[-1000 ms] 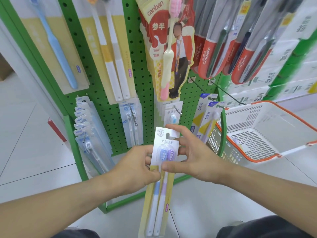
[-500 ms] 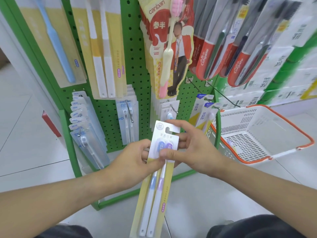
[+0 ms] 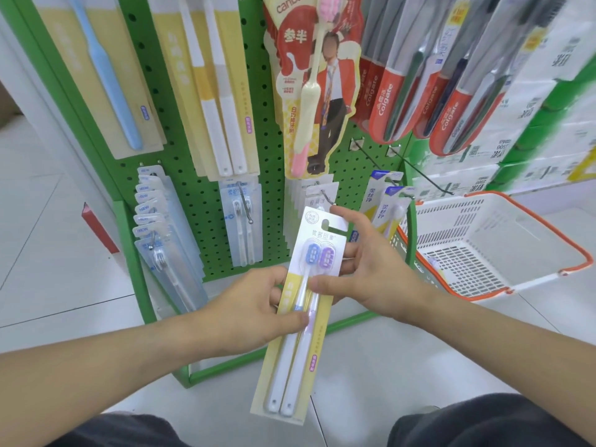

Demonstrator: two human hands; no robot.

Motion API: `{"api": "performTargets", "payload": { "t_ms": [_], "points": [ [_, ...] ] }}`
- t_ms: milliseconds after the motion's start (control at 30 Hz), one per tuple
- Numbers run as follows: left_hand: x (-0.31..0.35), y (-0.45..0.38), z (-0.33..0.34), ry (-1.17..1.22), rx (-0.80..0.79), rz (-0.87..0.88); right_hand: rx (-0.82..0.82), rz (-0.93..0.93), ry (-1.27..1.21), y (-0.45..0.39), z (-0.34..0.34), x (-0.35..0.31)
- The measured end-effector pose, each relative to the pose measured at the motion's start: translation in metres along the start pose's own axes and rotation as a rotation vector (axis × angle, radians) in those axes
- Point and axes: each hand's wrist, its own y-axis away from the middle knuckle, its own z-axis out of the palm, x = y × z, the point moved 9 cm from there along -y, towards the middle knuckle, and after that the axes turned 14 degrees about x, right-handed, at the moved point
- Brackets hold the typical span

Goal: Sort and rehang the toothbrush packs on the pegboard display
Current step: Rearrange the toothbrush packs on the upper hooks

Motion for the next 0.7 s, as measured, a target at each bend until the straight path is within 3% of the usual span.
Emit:
{"api": "performTargets", "payload": {
  "t_ms": [267,467,567,700],
  "points": [
    [-0.003,0.002,0.007,-0.027,0.014,-0.024,0.112,-0.048,0.040,0.007,0.007,0.001],
    [-0.011,0.016,0.014,0.072,-0.233,-0.186,0.149,0.035,0.068,0.010,0.005,0.015],
    [-0.016,0.024,0.015,0.140,-0.313,-0.235,0.081,0.178,0.006,0.021,0.011,0.030],
    [-0.017,0.022,0.012,0.205,-0.243,-0.230,-0.094,0.222,0.016,0.033,0.028,0.031]
  ]
}}
